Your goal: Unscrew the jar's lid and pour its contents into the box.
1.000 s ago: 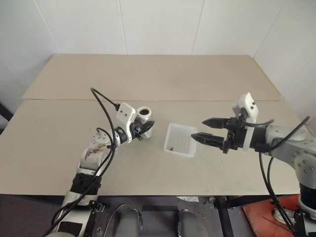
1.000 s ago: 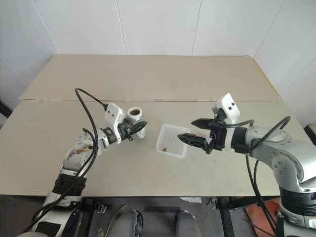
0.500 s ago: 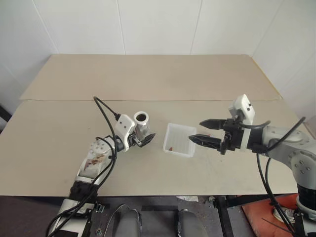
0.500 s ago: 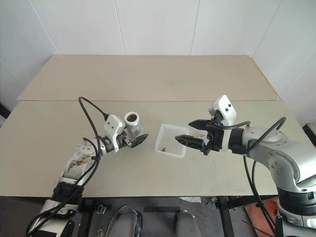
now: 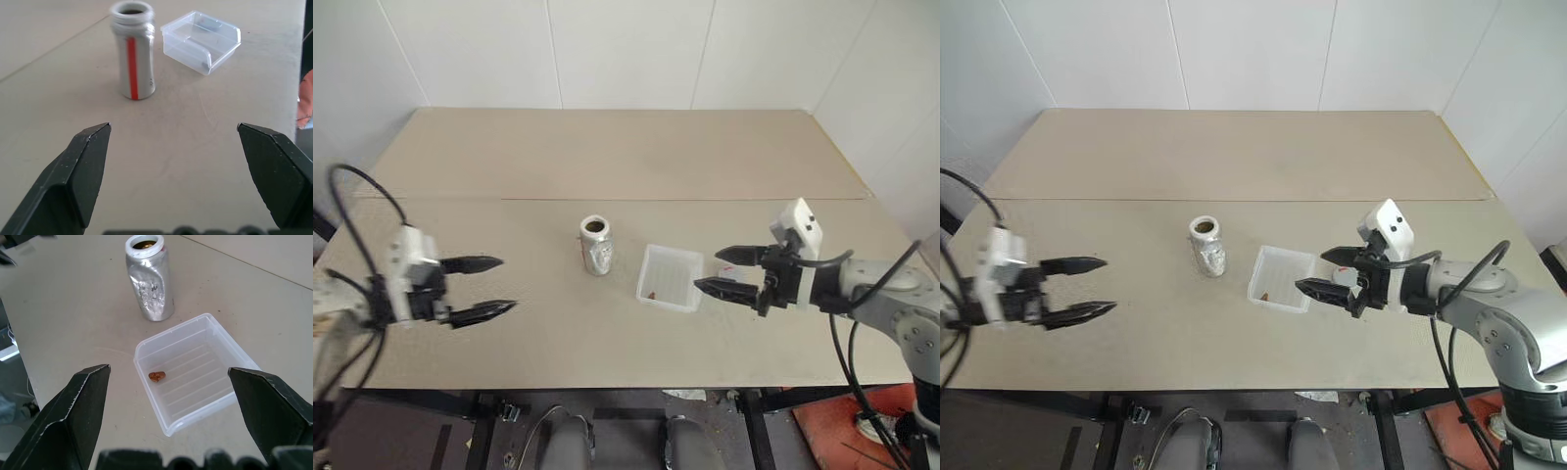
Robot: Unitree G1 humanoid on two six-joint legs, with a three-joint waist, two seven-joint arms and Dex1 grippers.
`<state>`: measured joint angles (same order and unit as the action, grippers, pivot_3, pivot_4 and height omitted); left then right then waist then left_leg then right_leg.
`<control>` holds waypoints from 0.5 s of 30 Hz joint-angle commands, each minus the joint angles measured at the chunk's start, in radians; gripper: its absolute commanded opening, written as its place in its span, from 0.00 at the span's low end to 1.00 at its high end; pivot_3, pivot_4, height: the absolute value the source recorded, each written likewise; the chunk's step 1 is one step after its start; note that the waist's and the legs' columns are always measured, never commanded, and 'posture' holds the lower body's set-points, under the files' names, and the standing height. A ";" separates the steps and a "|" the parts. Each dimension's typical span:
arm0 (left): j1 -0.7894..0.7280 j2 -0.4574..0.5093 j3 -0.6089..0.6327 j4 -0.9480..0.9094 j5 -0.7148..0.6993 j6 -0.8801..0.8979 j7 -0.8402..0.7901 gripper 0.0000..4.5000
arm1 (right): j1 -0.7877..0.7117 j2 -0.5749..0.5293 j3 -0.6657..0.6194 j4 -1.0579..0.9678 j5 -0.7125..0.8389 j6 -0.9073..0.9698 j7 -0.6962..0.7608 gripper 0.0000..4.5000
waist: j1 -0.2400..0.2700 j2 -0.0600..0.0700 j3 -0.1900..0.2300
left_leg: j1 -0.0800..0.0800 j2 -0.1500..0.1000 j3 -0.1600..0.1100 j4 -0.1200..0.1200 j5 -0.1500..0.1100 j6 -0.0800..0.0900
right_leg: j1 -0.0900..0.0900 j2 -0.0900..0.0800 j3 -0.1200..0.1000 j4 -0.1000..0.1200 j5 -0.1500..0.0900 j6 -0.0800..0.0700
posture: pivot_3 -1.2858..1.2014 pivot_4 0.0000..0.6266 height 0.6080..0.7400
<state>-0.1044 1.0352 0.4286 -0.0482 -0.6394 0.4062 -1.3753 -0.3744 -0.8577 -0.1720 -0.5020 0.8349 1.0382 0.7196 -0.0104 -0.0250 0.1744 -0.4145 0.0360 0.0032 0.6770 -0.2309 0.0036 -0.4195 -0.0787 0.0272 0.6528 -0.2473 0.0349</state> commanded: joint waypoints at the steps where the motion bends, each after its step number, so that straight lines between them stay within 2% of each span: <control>1: -0.022 0.034 0.053 0.015 -0.037 0.013 -0.037 1.00 | 0.001 -0.022 -0.033 -0.011 -0.005 -0.039 0.022 1.00 | 0.000 0.000 0.000 | 0.000 0.000 0.000 0.000 0.000 0.000 | 0.000 0.000 0.000 0.000 0.000 0.000 | 0.52 0.24 1.00; 15: -0.031 -0.005 0.019 -0.044 -0.048 0.012 -0.011 1.00 | 0.024 -0.065 -0.056 -0.007 -0.023 -0.072 0.060 1.00 | -0.002 0.000 0.000 | 0.000 0.001 0.001 0.000 0.000 0.000 | -0.001 0.001 0.001 0.000 0.000 0.000 | 0.52 0.24 1.00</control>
